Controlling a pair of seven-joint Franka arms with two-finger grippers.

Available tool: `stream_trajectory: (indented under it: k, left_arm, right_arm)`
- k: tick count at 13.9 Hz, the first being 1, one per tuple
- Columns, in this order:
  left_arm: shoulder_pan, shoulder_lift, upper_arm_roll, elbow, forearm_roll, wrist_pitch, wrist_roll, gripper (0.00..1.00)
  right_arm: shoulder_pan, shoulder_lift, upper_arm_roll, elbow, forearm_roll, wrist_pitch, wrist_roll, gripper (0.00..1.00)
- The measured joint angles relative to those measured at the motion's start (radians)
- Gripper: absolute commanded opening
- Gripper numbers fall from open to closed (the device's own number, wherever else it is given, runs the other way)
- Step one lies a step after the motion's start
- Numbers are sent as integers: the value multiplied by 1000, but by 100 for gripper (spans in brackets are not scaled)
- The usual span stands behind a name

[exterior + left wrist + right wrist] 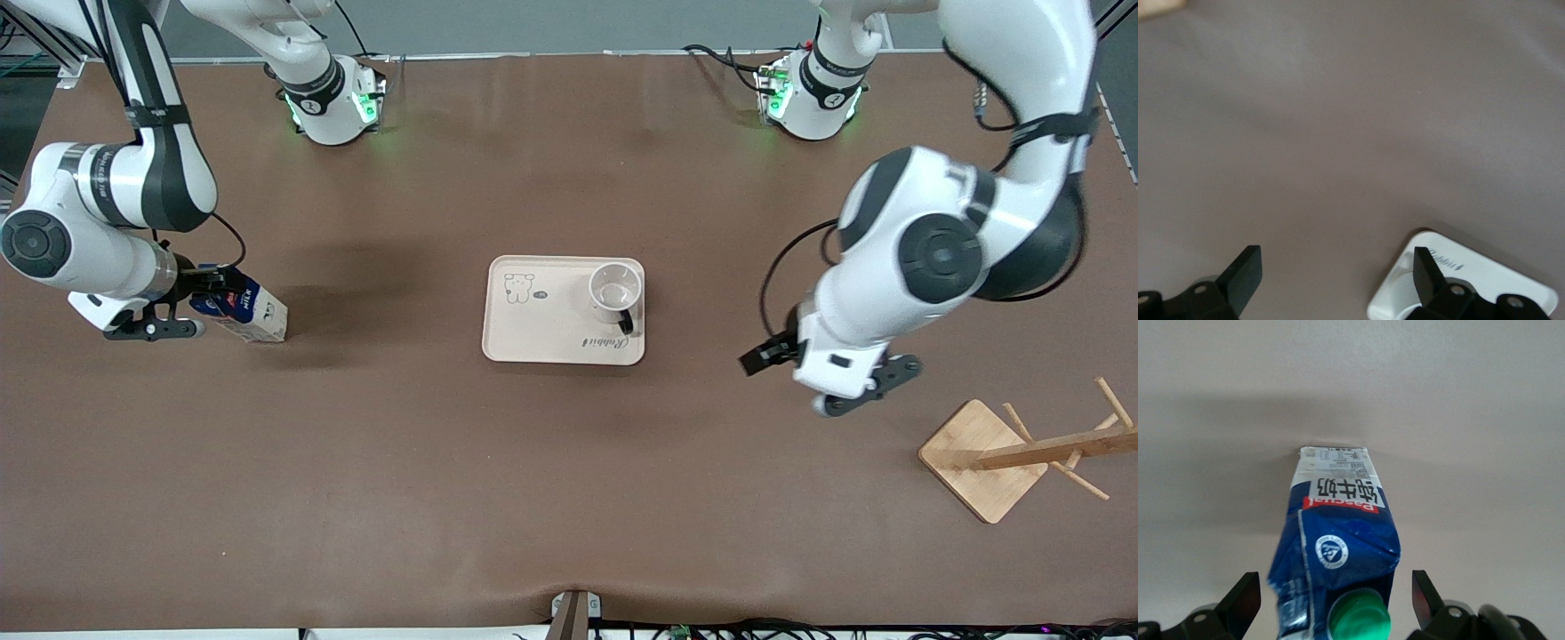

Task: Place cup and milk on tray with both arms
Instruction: 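Release the mug on the tray while the right gripper grasps the carton, then carry the milk carton to the tray with the right gripper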

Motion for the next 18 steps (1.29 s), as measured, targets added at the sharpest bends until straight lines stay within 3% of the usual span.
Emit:
stream_trajectory:
  k: [1, 4, 8, 12, 18]
  left_arm:
    - [29, -22, 0, 0, 0, -24, 61, 100]
    - [103, -79, 2, 0, 2, -110, 245, 100]
    - [195, -132, 4, -1, 5, -185, 421, 100]
    - [262, -189, 5, 0, 5, -246, 533, 100]
    - [264, -294, 37, -2, 5, -261, 599, 100]
  right_arm:
    - [-5, 0, -1, -7, 0, 5, -1, 1]
    - [-10, -1, -2, -8, -1, -15, -2, 0]
    - [13, -9, 11, 49, 22, -177, -2, 0]
    - [134, -27, 22, 262, 82, -363, 17, 0]
    - [400, 19, 29, 477, 92, -391, 248, 0]
